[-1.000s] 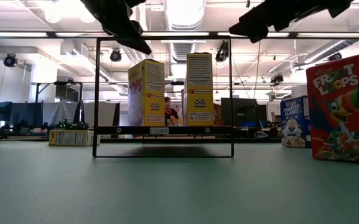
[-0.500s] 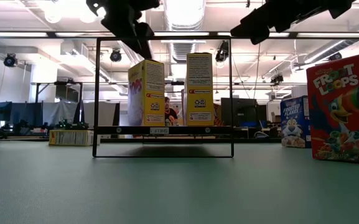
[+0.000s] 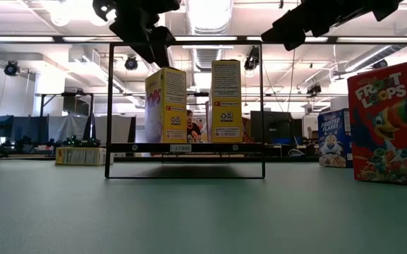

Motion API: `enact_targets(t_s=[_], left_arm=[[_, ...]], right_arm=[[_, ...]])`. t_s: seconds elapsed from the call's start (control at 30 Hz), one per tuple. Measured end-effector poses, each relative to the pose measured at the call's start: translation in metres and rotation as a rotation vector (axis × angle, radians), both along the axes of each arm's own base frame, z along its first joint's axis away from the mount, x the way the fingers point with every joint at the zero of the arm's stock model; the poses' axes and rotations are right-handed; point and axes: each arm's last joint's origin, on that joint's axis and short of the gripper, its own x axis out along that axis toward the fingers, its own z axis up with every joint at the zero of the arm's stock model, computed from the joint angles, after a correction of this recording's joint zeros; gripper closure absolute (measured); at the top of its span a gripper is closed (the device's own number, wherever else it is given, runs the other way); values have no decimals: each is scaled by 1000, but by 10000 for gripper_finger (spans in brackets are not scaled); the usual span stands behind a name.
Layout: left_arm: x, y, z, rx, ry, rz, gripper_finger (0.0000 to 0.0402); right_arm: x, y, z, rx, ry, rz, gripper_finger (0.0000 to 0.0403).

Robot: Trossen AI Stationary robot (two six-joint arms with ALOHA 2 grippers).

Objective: Stack cereal on shelf
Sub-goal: Put the right yellow cereal box on the shelf aligned with the other yellow cereal box

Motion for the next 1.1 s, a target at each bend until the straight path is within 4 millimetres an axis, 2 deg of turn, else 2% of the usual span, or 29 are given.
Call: enact_targets(t_s=[0.2, 0.37, 0.63, 0.87, 1.1], left_arm=[[1, 1, 5, -10, -15, 37, 78], [-2, 2, 1, 53, 21, 24, 58], [-1, 4, -2, 135, 28, -35, 56], [2, 5, -1, 176, 1, -75, 72], [13, 6, -18, 171, 50, -87, 85]], right_arm=[[0, 0, 0, 0, 0, 0, 193], [0, 0, 0, 1, 0, -1, 193], [0, 0, 0, 8, 1, -4, 193], [0, 0, 0, 9, 1, -4, 193], [0, 0, 0, 10, 1, -5, 193]])
